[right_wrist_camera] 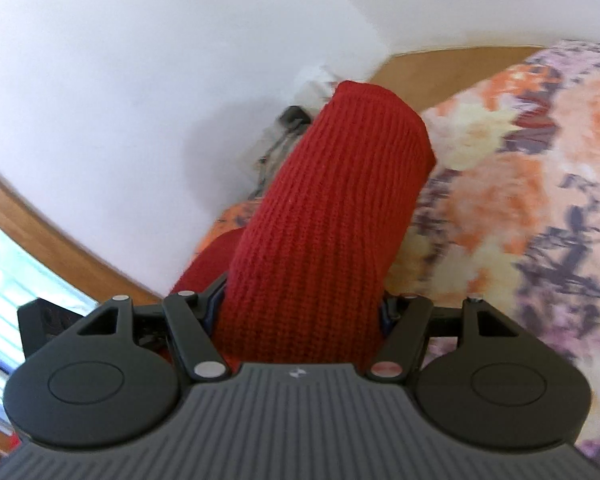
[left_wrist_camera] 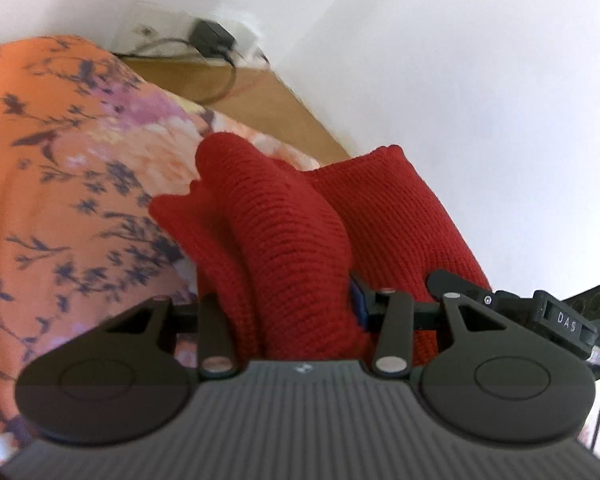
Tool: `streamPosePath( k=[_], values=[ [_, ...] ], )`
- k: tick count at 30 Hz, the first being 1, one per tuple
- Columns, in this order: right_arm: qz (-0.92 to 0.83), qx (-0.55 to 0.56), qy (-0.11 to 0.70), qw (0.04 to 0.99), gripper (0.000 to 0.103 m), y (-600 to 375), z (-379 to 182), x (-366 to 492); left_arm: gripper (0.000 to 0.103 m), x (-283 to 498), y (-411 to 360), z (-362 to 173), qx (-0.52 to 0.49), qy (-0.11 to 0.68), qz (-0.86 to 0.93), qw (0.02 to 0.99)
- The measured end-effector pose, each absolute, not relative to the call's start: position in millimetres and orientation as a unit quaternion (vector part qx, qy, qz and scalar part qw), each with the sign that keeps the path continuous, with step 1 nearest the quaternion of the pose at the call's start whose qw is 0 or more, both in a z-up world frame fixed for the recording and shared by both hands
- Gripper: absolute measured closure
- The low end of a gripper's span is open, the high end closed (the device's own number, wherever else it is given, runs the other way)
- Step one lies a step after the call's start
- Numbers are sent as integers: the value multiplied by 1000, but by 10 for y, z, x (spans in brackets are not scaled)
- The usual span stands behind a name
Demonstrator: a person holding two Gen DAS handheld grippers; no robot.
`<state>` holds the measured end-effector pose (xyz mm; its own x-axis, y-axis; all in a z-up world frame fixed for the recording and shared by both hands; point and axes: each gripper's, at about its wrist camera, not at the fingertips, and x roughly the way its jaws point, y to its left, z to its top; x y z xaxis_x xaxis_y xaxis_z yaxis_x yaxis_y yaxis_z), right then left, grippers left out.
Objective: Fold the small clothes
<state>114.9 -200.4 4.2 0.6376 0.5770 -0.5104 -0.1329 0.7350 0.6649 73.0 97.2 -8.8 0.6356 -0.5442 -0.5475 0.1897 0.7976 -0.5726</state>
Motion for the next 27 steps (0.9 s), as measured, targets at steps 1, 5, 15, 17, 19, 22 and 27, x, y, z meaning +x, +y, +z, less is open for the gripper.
streamPosePath(
  k=[1, 5, 15, 17, 19, 22, 27],
  values=[
    [199, 293, 375, 857, 32, -2050, 8, 1121, 57, 753, 909, -134, -229, 376, -212, 872],
    [163, 261, 409, 859, 31, -2161, -247, 1087, 48, 813, 746, -373, -191, 407, -178, 875],
    [143, 188, 396, 888, 21, -2122, -248, 830, 36, 529, 734, -232, -136, 402, -121, 897],
    [145, 171, 384, 896, 21, -2160, -144, 711, 36, 445, 710, -158, -129, 398, -118, 901],
    [161, 177, 383, 892, 25, -2209, -109, 640, 36, 327, 708, -98, -120, 393, -119, 904],
    [168, 189, 389, 886, 40, -2221, -114, 561, 34, 220, 696, -102, -93, 388, -108, 910],
    [168, 178, 390, 888, 42, -2042, -191, 550, 32, 306, 744, -306, -67, 400, -68, 912]
  ],
)
